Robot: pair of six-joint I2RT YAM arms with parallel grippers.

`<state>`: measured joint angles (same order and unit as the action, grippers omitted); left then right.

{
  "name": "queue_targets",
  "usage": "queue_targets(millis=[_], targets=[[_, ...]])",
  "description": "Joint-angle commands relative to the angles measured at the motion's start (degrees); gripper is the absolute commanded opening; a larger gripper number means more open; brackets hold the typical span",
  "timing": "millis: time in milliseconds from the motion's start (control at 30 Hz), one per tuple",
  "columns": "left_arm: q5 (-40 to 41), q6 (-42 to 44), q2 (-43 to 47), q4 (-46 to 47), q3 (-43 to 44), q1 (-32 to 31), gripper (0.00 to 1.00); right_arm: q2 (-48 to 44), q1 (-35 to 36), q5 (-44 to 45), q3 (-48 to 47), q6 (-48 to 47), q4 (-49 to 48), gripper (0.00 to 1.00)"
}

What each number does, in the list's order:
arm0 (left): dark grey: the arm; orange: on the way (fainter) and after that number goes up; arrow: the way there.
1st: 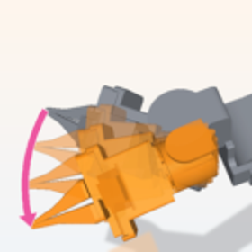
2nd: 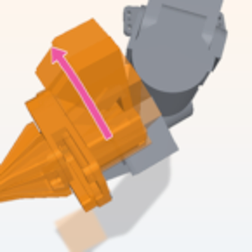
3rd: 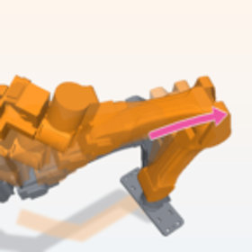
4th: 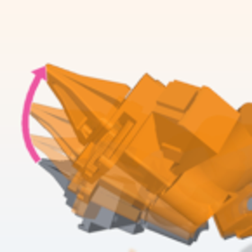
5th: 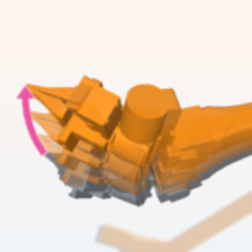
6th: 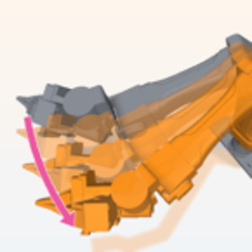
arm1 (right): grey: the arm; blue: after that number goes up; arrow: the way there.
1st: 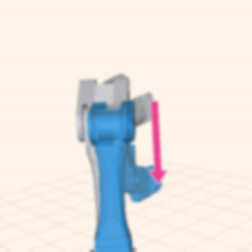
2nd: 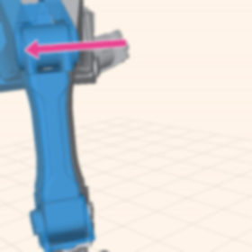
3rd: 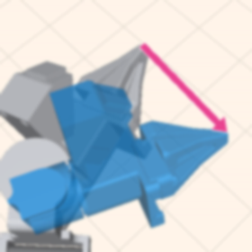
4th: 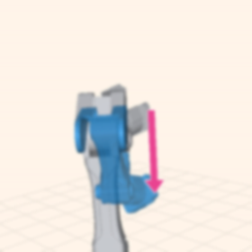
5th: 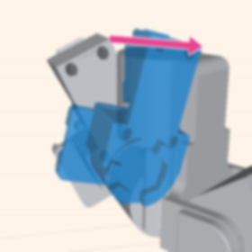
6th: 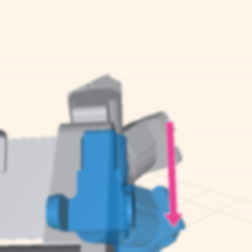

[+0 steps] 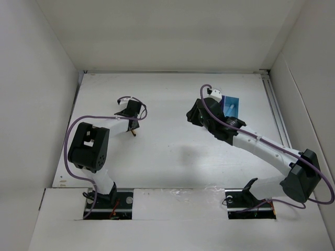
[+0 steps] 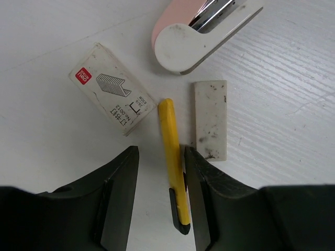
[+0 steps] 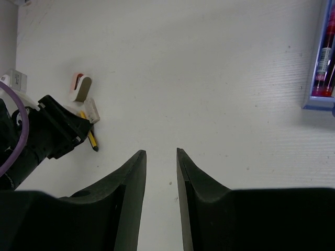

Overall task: Sort the stationery into containers
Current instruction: Pick up the stationery from the center of the board.

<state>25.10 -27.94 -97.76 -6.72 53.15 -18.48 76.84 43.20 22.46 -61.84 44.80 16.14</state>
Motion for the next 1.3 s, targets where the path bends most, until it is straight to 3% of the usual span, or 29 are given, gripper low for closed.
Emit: queue_targets(millis=[0, 100, 300, 533, 700, 967, 1267], targets=[[-1.89, -0.71, 0.02, -2.60, 0.56, -0.77, 0.37, -1.08, 0.04, 0.39, 0.14, -0.85, -2.08, 0.36], [-2.60, -0.71, 0.54, -2.60, 0.03, -0.77, 0.35, -1.08, 0.04, 0.39, 0.14, -0.85, -2.08, 0.36], [-3.13, -0.71, 0.55, -2.60, 0.03, -0.77, 0.00, -1.08, 0.04, 0.39, 0.14, -0.85, -2.08, 0.36], [-6.65, -2.03, 7.04, -0.57, -3.92, -0.77, 0.00, -0.55, 0.04, 0.39, 0.14, -0.85, -2.08, 0.36], [-11.21, -3.17, 20.46, 4.59, -9.02, -0.77, 0.00, -0.02, 0.04, -4.96, 0.14, -1.47, -3.22, 0.43], [-30.08, -2.03, 29.72, 14.88, -13.68, -0.77, 0.00, 1.03, 0.04, -11.29, -0.38, -2.08, -5.77, 0.51], [-51.81, -1.50, 24.64, 35.00, -17.37, -0.77, 0.00, 1.03, 0.04, -21.13, 0.14, -2.08, -10.87, 0.56]])
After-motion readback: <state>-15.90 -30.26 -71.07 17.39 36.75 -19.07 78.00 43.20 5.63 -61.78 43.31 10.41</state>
